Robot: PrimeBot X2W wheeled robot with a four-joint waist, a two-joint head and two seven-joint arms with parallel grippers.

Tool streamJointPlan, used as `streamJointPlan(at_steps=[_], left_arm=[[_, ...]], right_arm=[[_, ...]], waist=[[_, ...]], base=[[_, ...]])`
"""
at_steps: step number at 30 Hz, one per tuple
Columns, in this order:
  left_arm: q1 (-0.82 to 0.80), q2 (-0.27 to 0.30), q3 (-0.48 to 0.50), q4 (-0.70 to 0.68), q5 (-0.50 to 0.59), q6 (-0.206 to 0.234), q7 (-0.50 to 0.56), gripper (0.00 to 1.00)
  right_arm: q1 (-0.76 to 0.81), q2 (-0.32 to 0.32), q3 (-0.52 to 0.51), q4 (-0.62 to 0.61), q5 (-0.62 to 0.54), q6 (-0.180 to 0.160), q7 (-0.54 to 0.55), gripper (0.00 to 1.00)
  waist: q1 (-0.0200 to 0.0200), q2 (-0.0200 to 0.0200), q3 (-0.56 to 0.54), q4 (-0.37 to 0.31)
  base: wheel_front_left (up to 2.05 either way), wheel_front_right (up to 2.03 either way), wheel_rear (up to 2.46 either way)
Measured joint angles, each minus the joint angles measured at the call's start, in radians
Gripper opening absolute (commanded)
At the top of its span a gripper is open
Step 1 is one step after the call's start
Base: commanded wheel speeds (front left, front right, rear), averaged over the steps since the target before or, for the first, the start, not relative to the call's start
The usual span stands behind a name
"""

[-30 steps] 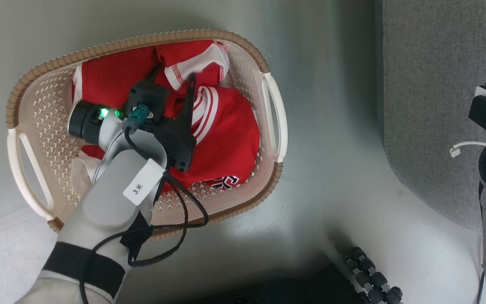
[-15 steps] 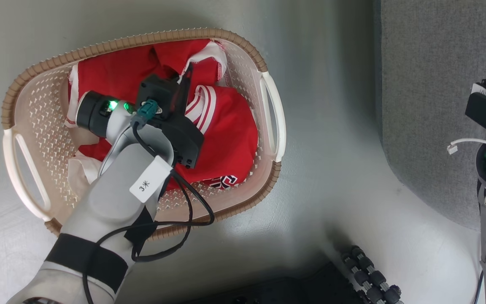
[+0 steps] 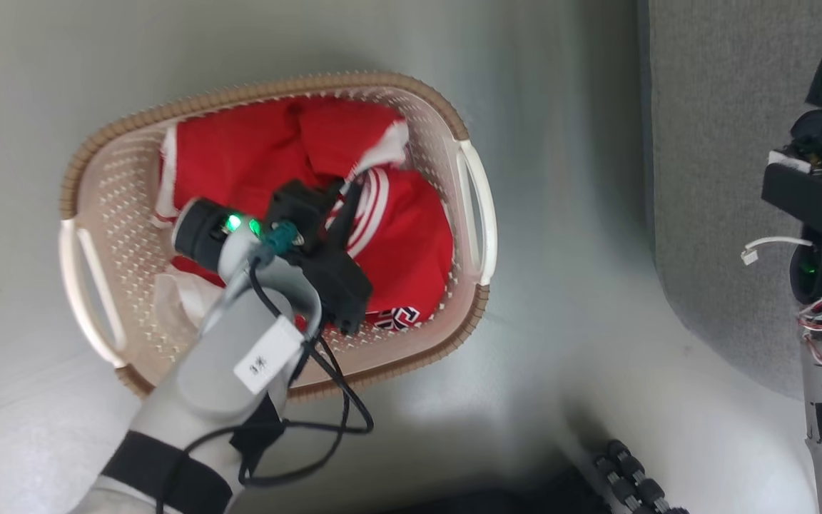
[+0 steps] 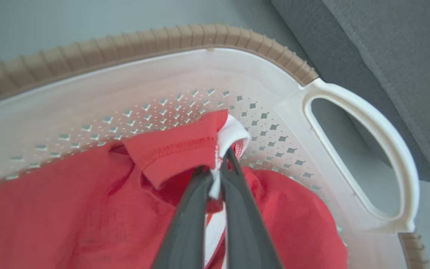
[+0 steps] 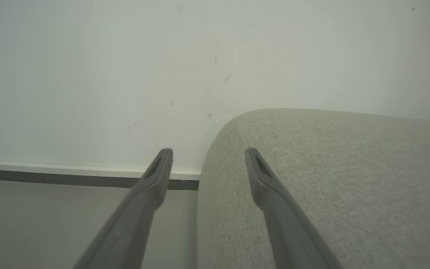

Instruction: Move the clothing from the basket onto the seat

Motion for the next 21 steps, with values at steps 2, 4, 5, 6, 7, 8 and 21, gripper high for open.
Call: streamJointPlan(at_steps=[2,4,5,6,7,8,21], left_arm=[[0.021,0.0,-0.02,-0.02,-0.003,-0.002,0.0,0.0],[0.029,0.0,-0.03,-0.037,-0.004,-0.009,0.0,0.0],[0.031,0.0,-0.034,-0.049,-0.005,-0.01,0.0,0.0],[0.031,0.0,-0.036,-0.061,-0.005,-0.01,0.0,0.0],[0.032,0.0,-0.037,-0.073,-0.007,-0.011,0.0,0.0],[0.034,0.0,-0.036,-0.083,-0.007,-0.016,0.0,0.0],[0.049,-0.002,0.002,-0.169,-0.011,-0.028,0.0,0.0]], right_arm=[[0.013,-0.003,0.004,0.033,0.0,0.008,0.0,1.0],[0.017,-0.004,0.009,0.054,-0.003,0.013,0.0,1.0],[0.017,-0.005,0.011,0.062,-0.006,0.017,0.0,1.0],[0.018,-0.006,0.013,0.072,-0.007,0.019,0.0,1.0],[0.018,-0.007,0.014,0.082,-0.007,0.022,0.0,1.0],[0.019,-0.008,0.016,0.091,-0.007,0.025,0.0,1.0],[0.043,-0.005,0.027,0.19,-0.007,0.045,0.0,1.0]], waist=[[0.0,0.0,-0.029,0.014],[-0.0001,0.0,-0.051,0.024],[0.0,0.0,-0.062,0.03],[0.0,0.0,-0.074,0.035],[0.0,0.0,-0.085,0.041],[0.0,0.0,-0.097,0.047],[-0.0001,-0.0001,-0.247,0.122]], base=[[0.0,0.0,0.0],[0.0,0.0,0.0],[0.0,0.0,0.0],[0.0,0.0,0.0],[0.0,0.0,0.0],[0.0,0.0,0.0],[0.0,0.0,0.0]])
